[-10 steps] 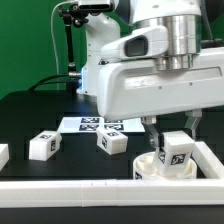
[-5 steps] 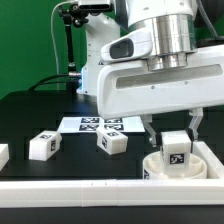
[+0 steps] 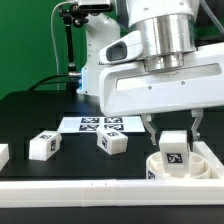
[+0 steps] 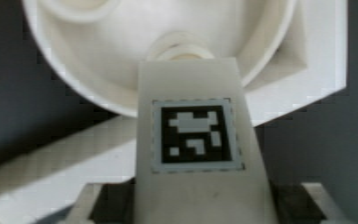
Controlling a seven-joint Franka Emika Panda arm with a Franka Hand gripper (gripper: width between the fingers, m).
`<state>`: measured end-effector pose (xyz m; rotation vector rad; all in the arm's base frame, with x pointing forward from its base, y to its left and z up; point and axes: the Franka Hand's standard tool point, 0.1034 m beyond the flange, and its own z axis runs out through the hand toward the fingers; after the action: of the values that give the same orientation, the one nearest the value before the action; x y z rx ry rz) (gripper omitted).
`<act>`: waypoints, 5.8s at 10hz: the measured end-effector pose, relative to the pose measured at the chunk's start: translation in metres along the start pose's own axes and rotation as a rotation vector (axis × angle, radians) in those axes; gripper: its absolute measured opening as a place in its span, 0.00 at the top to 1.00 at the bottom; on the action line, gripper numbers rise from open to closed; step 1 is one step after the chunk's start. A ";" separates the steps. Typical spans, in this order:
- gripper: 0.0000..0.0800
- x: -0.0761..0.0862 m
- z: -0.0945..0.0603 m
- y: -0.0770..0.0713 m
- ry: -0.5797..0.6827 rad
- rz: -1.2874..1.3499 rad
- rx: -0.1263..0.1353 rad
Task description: Assemble stool
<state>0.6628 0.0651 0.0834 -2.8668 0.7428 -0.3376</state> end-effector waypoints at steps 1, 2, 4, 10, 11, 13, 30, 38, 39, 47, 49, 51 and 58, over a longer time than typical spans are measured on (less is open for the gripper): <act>0.57 0.000 0.000 0.001 0.010 0.062 -0.001; 0.57 0.000 -0.001 0.003 0.011 0.105 0.001; 0.57 -0.001 -0.001 0.004 0.007 0.268 -0.008; 0.56 -0.015 0.002 -0.002 0.013 0.672 -0.036; 0.56 -0.018 0.002 -0.005 0.003 0.733 -0.038; 0.56 -0.025 0.003 -0.010 -0.013 0.856 -0.038; 0.19 -0.009 -0.018 -0.011 -0.034 1.072 0.030; 0.19 -0.007 -0.020 -0.007 -0.063 0.155 -0.018; 0.19 -0.007 -0.020 -0.007 -0.063 0.104 -0.018; 0.19 -0.009 -0.019 -0.002 -0.086 -0.702 -0.037; 0.19 -0.007 -0.019 0.001 -0.088 -0.839 -0.043; 0.19 -0.005 -0.019 0.004 -0.092 -0.963 -0.050; 0.19 -0.015 -0.018 -0.007 -0.154 -1.571 -0.083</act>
Offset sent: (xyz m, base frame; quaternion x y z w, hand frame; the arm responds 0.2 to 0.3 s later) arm -0.0014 0.0192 0.0000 -0.0050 -0.0108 0.2469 0.9690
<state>0.6484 0.0765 0.0998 -2.7790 -1.6253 -0.1949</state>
